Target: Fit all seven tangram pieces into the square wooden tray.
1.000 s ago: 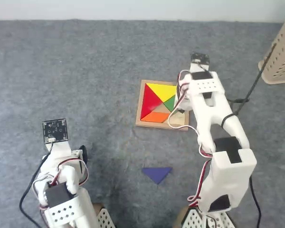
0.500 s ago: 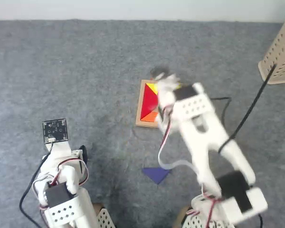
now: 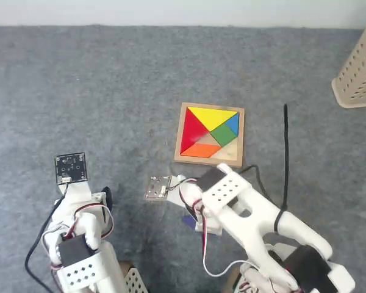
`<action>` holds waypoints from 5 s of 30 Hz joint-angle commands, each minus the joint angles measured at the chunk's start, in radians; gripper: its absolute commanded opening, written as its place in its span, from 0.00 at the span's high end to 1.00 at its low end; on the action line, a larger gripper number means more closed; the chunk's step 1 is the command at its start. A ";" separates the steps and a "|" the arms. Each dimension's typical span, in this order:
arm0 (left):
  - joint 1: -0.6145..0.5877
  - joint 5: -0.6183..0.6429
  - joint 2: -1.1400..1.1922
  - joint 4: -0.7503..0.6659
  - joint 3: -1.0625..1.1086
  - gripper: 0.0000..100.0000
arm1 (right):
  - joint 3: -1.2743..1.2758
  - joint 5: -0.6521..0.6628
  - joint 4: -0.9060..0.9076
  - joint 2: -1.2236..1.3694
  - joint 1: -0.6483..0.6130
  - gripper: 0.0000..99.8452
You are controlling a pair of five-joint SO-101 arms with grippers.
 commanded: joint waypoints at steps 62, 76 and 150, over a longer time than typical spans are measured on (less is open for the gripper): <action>0.000 0.009 -0.012 0.003 -0.019 0.77 | 0.135 -0.149 -0.326 -0.019 -0.136 0.78; 0.000 0.009 -0.012 0.003 -0.019 0.77 | 0.084 -0.049 -0.323 -0.019 0.096 0.87; 0.000 0.009 -0.012 0.003 -0.019 0.77 | -0.173 -0.697 -0.064 -0.243 0.179 0.90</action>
